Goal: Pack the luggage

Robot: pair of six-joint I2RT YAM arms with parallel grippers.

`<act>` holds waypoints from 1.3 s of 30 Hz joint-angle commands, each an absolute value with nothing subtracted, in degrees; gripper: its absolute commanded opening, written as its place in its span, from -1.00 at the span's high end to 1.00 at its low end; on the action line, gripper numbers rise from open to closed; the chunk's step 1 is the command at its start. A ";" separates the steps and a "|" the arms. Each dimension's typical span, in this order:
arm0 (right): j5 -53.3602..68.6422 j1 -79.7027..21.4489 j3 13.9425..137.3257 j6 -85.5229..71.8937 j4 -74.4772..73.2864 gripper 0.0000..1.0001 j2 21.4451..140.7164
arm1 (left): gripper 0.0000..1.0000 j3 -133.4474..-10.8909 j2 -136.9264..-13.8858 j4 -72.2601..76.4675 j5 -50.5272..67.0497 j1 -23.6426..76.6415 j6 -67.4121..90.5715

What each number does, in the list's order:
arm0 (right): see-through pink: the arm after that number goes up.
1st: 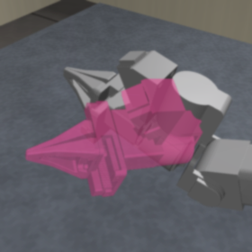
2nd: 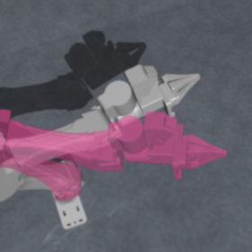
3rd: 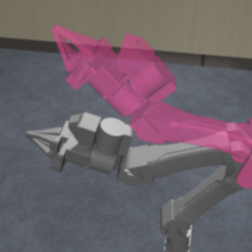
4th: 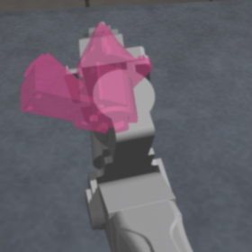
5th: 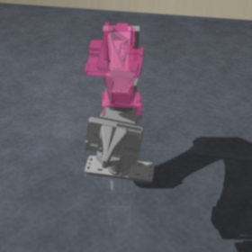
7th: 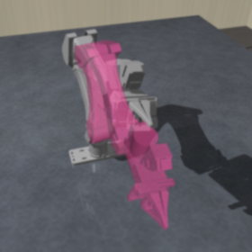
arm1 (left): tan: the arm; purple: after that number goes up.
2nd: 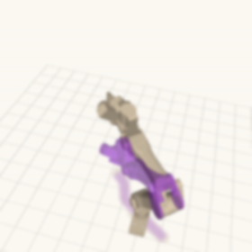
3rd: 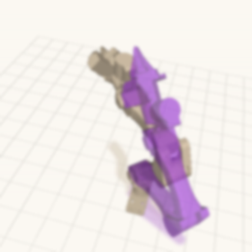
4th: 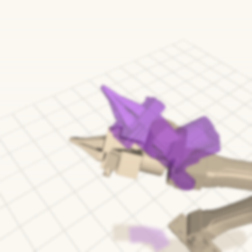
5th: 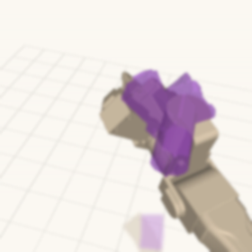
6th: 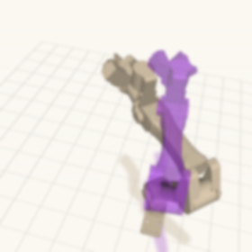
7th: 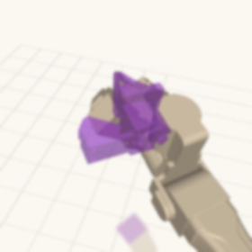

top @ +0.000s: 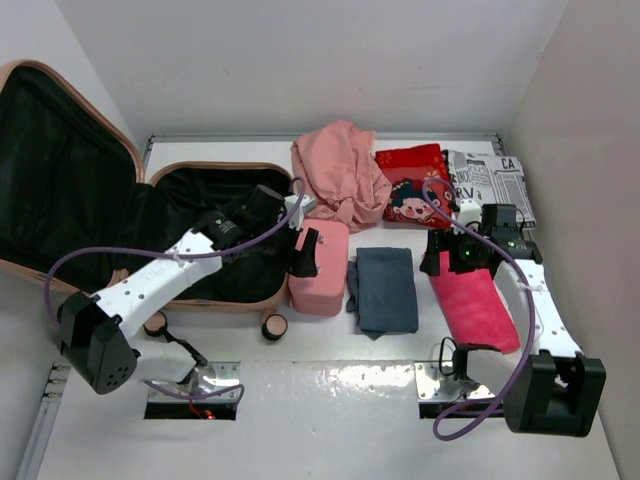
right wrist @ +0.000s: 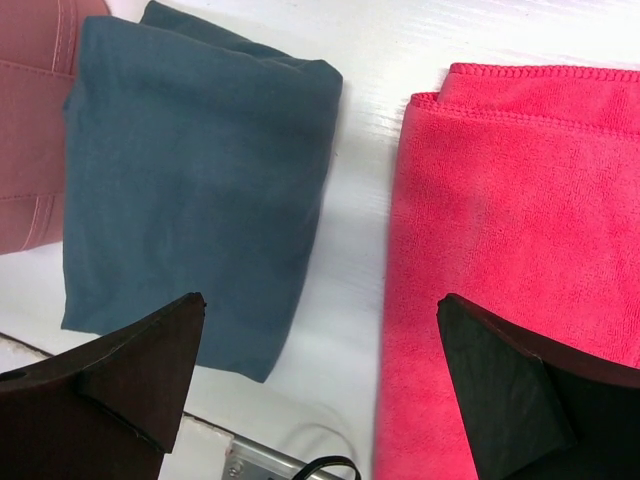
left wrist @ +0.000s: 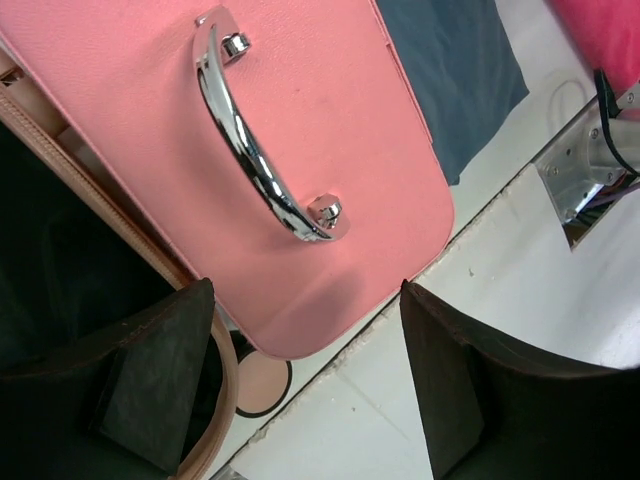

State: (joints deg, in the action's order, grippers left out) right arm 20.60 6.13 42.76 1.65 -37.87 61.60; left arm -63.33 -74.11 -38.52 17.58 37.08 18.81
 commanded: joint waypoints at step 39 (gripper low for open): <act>23.99 5.63 43.24 4.83 -40.08 -0.47 61.26 | 0.90 -80.76 -88.33 -35.86 7.90 43.15 17.32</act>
State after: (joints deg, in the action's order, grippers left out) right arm 22.41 6.11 42.76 4.10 -40.84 62.24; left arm -76.20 -89.14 -37.95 8.03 42.39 20.99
